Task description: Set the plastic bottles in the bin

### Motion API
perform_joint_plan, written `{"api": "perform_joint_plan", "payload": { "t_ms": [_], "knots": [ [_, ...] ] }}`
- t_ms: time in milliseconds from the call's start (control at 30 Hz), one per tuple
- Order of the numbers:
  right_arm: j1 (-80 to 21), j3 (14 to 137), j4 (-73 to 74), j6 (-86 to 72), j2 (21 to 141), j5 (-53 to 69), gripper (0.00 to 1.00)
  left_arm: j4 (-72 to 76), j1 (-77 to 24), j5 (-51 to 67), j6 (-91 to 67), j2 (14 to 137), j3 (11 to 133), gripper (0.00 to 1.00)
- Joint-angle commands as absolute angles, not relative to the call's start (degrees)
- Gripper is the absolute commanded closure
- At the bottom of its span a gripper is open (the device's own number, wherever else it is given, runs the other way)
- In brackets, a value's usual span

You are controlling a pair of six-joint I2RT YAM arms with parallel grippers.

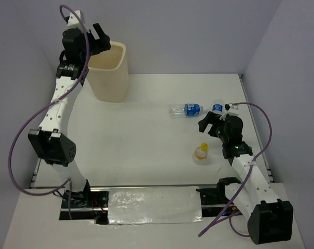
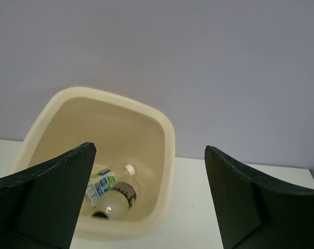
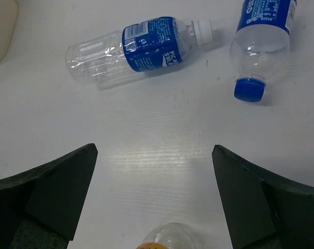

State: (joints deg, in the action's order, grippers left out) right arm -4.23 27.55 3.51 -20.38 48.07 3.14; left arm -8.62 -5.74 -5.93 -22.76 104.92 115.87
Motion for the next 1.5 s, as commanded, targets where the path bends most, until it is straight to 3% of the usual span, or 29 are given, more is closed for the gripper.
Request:
{"api": "perform_joint_plan", "payload": {
  "t_ms": [0,267,433,633,900,1200,1267,1433,1467],
  "knots": [
    [-4.13,31.81,0.53,-15.22,48.68,5.7,0.0,-6.86,-5.45,-1.42,-20.92,94.33,107.52,0.01],
    [-9.84,47.51,6.14,17.46,63.09,13.1,0.0,3.41,-7.2,8.6,-26.36,66.91,62.66,0.01],
    [-10.02,53.34,8.6,46.41,73.63,14.86,0.0,5.63,-9.23,8.1,-26.97,54.88,47.4,0.01],
    [-8.44,70.71,23.53,60.63,92.35,14.42,0.0,5.62,-10.02,5.72,-29.44,38.45,28.96,0.01],
    [-7.48,82.95,34.79,71.35,109.31,14.14,0.0,-1.48,-10.02,0.18,-29.53,27.08,23.38,0.01],
    [-7.21,89.91,34.9,70.05,117.86,16.52,0.0,0.26,-10.11,-3.43,-27.42,30.32,22.85,0.01],
    [-7.12,89.47,33.76,69.09,118.48,17.31,0.05,1.4,-10.11,-2.47,-27.42,31.63,22.94,0.01],
    [-7.29,88.25,32.97,67.51,117.43,19.77,0.28,2.99,-10.02,-0.62,-26.99,31.73,22.59,0.01],
    [-7.29,86.76,31.83,66.98,116.9,19.86,0.46,2.64,-10.11,-0.62,-27.07,31.73,22.59,0.01]
  ]
}}
